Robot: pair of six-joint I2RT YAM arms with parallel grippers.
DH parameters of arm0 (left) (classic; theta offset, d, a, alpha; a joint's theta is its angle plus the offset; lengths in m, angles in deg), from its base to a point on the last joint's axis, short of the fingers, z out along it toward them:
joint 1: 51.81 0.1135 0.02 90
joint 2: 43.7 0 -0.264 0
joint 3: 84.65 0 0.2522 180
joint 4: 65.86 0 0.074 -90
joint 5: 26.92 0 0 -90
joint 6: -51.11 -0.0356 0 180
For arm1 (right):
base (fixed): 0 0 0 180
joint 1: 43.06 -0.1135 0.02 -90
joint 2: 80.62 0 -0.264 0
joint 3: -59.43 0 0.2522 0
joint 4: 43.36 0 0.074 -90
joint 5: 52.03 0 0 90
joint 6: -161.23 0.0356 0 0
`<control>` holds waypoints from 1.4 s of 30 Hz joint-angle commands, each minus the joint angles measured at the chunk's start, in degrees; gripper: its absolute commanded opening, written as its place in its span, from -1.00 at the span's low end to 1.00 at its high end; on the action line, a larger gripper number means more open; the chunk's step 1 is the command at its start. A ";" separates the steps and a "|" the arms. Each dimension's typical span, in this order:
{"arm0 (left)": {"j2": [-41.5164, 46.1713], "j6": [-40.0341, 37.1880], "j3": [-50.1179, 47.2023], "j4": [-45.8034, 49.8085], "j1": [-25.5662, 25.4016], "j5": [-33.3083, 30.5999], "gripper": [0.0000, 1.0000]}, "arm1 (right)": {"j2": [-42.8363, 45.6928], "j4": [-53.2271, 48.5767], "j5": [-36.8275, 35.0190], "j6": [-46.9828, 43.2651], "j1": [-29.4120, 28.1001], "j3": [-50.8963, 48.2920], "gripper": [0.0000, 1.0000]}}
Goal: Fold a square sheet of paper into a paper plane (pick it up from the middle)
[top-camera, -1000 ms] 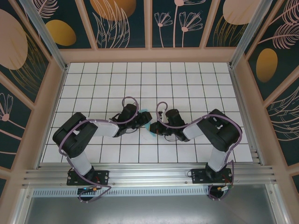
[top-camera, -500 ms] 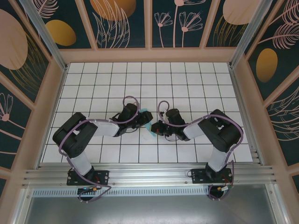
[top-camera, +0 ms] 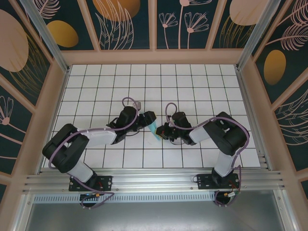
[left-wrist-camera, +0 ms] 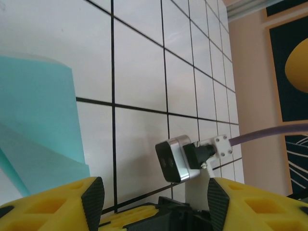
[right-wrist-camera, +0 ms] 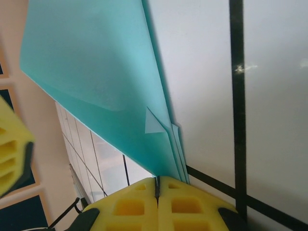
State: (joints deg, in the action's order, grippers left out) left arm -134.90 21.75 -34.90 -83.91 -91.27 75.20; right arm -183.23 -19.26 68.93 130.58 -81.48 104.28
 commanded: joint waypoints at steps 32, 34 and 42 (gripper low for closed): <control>-16.14 -3.26 5.80 4.21 0.31 1.06 0.11 | 4.57 -19.99 0.75 -5.12 -0.61 1.44 -0.69; -15.98 -3.41 5.93 4.47 0.31 1.29 0.11 | 5.41 -21.89 0.59 -6.27 -0.61 2.23 -0.68; -16.12 -4.04 6.17 5.06 0.29 2.07 0.11 | 6.75 -25.05 1.24 -8.68 -0.60 4.52 -0.69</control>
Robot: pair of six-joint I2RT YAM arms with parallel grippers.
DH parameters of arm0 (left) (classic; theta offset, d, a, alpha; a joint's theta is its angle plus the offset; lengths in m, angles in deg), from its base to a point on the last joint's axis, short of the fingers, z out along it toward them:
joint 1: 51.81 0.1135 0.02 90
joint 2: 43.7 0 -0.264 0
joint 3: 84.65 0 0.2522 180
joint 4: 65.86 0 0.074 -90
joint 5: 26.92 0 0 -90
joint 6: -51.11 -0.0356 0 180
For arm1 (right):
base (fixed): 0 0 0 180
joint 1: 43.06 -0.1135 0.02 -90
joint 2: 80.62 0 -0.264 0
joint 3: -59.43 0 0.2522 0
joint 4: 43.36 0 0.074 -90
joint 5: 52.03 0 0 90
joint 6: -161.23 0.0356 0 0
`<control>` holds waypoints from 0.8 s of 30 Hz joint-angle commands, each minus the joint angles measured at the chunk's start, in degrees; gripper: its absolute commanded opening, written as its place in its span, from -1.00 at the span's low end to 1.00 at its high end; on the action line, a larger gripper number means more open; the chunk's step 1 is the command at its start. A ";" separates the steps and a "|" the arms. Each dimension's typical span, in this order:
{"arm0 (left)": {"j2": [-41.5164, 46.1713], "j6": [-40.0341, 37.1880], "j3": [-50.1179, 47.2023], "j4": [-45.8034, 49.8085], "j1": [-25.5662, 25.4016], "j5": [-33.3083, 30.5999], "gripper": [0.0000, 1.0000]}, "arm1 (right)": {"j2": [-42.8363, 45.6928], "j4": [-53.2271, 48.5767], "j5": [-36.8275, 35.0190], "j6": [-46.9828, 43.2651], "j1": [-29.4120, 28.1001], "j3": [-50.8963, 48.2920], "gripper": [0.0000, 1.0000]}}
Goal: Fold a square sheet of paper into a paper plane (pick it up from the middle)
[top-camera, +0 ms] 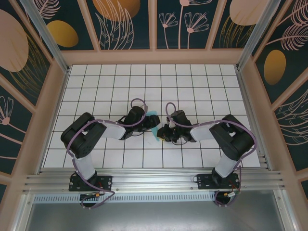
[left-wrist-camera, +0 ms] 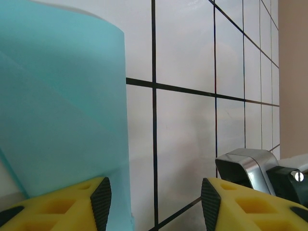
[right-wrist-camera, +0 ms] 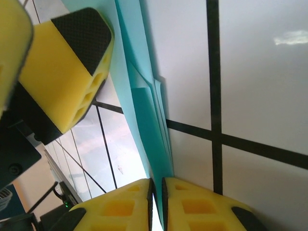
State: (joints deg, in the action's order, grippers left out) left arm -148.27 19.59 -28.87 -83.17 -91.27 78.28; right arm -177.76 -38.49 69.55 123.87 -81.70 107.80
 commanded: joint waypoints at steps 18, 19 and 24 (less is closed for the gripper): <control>-3.27 -1.43 -0.56 3.72 0.28 -0.16 0.09 | 0.43 -10.74 -0.34 -7.13 -0.59 6.33 -0.73; -3.18 -1.50 -0.47 3.82 0.31 -0.17 0.10 | 0.20 -10.90 -0.23 -7.31 -0.65 6.32 -0.73; -2.95 -1.43 -0.52 4.13 0.28 -0.15 0.09 | 0.90 -11.54 -0.45 -7.63 -0.65 5.69 -0.65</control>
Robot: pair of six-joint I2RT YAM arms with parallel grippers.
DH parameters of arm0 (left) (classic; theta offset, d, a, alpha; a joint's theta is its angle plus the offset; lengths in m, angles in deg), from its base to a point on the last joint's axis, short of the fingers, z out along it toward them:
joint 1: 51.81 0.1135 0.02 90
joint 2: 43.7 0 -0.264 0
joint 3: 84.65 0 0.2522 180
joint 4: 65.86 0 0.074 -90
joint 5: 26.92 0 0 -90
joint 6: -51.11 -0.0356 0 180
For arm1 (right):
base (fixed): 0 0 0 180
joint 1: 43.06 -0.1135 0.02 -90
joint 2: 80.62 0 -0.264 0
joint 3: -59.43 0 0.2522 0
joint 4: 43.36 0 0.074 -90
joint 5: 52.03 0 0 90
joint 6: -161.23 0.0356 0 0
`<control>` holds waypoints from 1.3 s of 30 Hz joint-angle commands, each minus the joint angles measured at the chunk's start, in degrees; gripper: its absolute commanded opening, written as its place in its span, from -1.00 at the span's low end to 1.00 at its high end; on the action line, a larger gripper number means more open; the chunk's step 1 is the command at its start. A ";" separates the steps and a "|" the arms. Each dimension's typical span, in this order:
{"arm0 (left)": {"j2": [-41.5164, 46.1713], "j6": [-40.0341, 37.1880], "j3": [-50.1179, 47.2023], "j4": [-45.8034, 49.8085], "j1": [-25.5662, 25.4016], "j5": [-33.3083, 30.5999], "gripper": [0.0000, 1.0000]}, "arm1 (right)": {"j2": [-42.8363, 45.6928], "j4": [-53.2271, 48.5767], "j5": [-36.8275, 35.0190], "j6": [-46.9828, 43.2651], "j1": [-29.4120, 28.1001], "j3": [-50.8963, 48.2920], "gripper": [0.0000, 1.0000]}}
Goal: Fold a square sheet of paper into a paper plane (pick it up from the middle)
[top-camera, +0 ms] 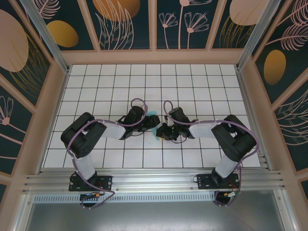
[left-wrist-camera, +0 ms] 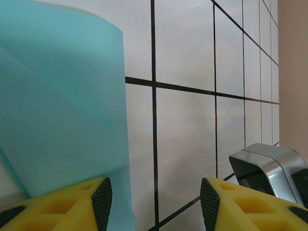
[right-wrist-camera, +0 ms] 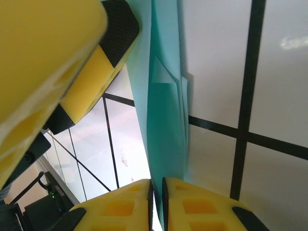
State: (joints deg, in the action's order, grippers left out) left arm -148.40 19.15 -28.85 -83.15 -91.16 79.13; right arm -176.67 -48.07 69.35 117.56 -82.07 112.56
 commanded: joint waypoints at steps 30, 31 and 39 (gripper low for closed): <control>-3.19 -1.00 -0.56 4.15 0.16 -0.32 0.09 | -2.81 0.65 1.89 -2.14 -1.32 1.04 -0.91; -3.22 -0.92 -0.55 4.19 0.21 -0.37 0.10 | -3.24 0.21 1.29 -2.09 -1.51 1.01 -0.91; -3.15 -0.61 -0.60 4.94 0.17 -0.94 0.09 | -6.16 -1.66 0.16 -2.13 -2.22 0.58 -0.90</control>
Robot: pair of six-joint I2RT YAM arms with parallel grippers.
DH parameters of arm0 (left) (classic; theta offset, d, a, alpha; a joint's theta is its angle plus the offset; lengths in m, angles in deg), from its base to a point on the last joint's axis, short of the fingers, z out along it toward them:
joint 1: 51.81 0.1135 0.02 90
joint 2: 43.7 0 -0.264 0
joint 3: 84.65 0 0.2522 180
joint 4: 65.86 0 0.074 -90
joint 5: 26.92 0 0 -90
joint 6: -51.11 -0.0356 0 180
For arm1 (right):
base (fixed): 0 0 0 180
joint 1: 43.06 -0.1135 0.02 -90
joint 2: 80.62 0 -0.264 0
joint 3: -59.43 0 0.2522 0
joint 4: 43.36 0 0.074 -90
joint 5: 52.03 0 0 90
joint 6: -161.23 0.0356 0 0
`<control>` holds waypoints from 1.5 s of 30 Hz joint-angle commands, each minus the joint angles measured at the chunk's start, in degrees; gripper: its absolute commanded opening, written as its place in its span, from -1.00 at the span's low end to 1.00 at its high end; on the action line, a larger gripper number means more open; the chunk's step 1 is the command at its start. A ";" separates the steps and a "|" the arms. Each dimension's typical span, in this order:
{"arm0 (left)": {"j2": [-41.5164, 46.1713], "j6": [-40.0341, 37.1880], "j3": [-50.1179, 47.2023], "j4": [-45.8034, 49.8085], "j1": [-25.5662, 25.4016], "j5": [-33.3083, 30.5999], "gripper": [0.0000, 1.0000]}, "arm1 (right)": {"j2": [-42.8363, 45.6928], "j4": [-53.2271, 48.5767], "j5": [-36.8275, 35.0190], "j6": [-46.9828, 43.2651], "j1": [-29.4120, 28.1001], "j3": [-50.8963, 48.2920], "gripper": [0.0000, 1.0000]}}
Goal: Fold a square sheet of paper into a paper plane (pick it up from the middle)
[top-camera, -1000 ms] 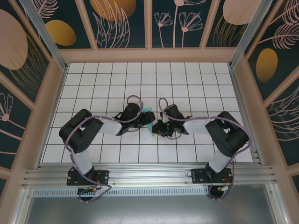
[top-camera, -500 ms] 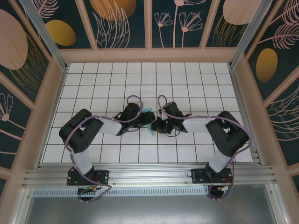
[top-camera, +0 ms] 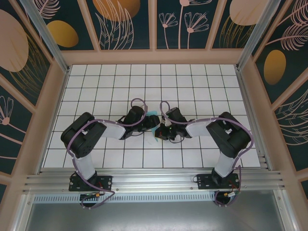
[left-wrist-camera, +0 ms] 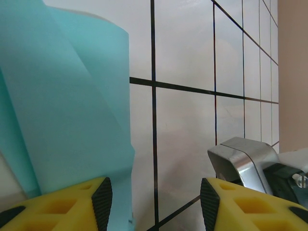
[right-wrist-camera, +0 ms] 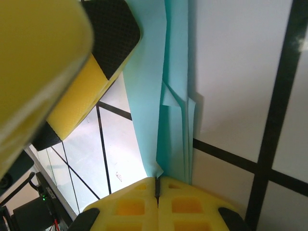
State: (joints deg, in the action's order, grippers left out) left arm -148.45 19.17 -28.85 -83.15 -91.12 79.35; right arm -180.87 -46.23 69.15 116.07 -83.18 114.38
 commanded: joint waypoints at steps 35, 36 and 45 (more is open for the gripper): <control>-3.40 -1.02 0.17 6.04 0.14 -1.42 0.08 | 6.59 -3.04 -1.62 0.77 -0.39 -3.21 -0.60; -3.40 -1.02 0.23 6.08 0.11 -1.31 0.08 | 6.40 -4.16 -2.20 -0.10 -0.48 -2.69 -0.58; -3.36 -1.11 0.41 6.17 0.12 -0.95 0.08 | 2.96 -9.39 -6.87 -3.49 -3.51 1.90 -0.53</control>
State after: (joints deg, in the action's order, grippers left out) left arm -148.56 19.17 -28.12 -81.83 -91.12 79.35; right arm -176.47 -51.37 65.61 114.78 -85.78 114.01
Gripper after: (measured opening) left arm 0.541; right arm 0.235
